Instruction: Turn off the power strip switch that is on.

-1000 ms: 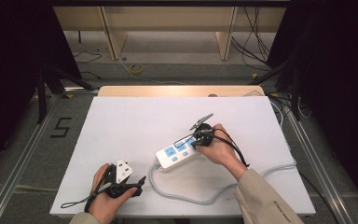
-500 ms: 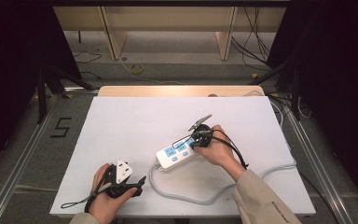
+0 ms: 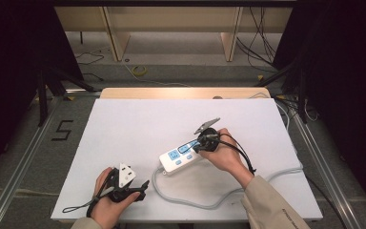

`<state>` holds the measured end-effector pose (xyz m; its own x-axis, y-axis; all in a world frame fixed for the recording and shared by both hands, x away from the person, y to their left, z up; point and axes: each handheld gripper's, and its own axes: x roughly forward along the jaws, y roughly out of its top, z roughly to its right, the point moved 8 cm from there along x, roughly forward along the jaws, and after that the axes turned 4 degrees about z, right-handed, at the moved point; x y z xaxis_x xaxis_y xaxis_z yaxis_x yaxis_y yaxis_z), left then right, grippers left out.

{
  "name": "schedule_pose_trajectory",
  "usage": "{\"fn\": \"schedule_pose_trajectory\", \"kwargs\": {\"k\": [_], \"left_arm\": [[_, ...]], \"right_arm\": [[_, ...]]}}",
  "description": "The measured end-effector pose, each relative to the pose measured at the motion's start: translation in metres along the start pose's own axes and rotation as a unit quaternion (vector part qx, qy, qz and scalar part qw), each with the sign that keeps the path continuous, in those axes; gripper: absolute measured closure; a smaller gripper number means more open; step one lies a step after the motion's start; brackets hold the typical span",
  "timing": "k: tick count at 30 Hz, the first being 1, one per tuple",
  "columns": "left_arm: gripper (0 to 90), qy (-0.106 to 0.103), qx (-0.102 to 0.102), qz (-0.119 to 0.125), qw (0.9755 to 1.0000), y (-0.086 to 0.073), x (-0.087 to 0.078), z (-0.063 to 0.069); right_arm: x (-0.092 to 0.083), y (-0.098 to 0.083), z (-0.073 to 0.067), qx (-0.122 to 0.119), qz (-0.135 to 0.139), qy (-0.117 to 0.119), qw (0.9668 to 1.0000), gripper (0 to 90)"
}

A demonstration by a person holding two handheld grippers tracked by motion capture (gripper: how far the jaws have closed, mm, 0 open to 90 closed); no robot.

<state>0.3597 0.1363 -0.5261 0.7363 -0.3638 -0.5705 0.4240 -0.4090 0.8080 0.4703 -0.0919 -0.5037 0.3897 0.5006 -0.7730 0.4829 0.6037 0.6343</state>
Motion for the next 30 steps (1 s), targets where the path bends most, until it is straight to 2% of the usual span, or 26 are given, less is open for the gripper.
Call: {"fn": "schedule_pose_trajectory", "kwargs": {"k": [6, 14, 19, 30], "left_arm": [[19.2, 0.001, 0.000, 0.002, 1.0000, 0.000, 0.000, 0.000], [19.2, 0.000, -0.002, 0.001, 1.0000, 0.000, 0.000, 0.001], [19.2, 0.001, -0.003, -0.001, 1.0000, -0.001, -0.001, 0.000], [19.1, 0.001, -0.001, -0.003, 1.0000, -0.002, 0.000, 0.001]], "right_arm": [[-0.010, -0.002, 0.001, -0.005, 0.005, -0.007, 0.9999, 84.5], [-0.019, -0.016, 0.006, -0.006, 0.007, -0.010, 0.9999, 76.3], [-0.026, -0.027, 0.008, 0.013, 0.017, -0.012, 0.9997, 70.8], [-0.042, -0.051, 0.014, 0.027, 0.041, -0.014, 0.9987, 61.6]]}}
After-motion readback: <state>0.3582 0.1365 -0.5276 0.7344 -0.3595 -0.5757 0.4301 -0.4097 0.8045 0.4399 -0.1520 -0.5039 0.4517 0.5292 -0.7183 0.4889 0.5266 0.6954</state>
